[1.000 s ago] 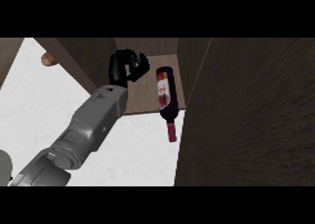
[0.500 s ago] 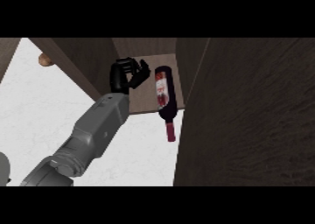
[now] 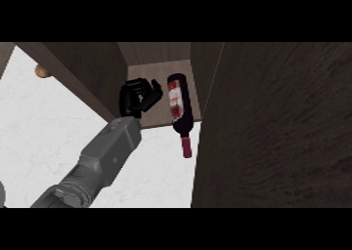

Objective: Pick up the wine, place it into the cabinet and close the cabinet

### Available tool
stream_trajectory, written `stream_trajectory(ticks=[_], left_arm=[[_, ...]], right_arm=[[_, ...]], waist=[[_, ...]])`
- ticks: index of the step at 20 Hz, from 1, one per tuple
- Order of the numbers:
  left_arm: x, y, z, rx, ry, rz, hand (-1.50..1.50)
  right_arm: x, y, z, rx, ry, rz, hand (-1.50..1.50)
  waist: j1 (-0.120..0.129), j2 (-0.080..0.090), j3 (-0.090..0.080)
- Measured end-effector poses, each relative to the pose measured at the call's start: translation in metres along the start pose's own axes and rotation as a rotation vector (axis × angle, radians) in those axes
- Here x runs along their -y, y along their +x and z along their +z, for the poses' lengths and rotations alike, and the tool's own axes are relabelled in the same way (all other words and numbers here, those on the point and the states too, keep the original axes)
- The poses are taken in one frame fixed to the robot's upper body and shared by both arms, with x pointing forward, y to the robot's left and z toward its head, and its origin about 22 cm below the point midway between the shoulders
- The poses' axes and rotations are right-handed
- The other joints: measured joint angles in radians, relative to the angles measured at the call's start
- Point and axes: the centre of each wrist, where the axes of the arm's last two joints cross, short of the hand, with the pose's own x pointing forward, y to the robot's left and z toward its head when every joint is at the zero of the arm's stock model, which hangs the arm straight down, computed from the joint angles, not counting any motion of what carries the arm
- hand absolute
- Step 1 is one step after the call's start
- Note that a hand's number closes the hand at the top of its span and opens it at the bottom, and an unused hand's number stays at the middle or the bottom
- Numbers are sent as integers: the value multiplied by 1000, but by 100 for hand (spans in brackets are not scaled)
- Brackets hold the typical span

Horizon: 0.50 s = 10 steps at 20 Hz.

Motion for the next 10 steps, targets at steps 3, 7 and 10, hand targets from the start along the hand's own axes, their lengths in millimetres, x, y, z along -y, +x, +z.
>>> stream_trajectory(ticks=[3,7,10], left_arm=[[-6,-7,5,-20,5,21,150],[-15,-19,14,-38,14,23,150],[-20,-26,19,-52,22,12,150]], right_arm=[[0,-1,0,-1,11,-7,-150],[-2,-3,0,3,23,-15,-150],[-3,-3,-1,4,29,-22,-150]], waist=[[-7,-1,0],[-28,-1,-1],[-34,-2,-1]])
